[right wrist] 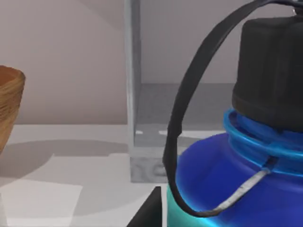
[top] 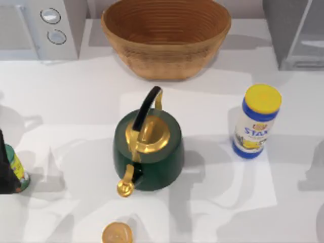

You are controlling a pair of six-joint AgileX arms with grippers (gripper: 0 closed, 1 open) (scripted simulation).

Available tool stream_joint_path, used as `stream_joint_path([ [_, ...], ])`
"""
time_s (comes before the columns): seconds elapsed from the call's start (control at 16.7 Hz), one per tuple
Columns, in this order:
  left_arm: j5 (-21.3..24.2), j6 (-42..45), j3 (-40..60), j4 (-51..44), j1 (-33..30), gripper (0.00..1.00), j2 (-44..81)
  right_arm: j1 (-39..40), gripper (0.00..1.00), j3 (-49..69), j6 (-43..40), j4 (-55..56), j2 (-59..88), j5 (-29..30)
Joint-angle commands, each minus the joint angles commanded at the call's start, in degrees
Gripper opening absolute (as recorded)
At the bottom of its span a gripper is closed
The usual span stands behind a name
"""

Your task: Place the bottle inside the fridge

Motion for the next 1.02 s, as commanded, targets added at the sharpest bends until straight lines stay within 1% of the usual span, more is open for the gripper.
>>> stream_joint_path([
  [0.18,0.0,0.0,0.0,0.0,0.0,1.00,0.0,-1.1,0.01,4.8,0.5,5.4,6.9,-1.5],
  [0.3,0.0,0.0,0.0,0.0,0.0,1.00,0.0,-1.8,0.01,9.3,0.8,10.4,14.5,-3.1],
  [0.72,0.0,0.0,0.0,0.0,0.0,1.00,0.0,-4.5,0.01,23.4,0.0,26.9,51.6,-7.9],
  [1.02,0.0,0.0,0.0,0.0,0.0,1.00,0.0,-7.5,0.01,31.7,0.1,36.5,70.8,-10.1],
])
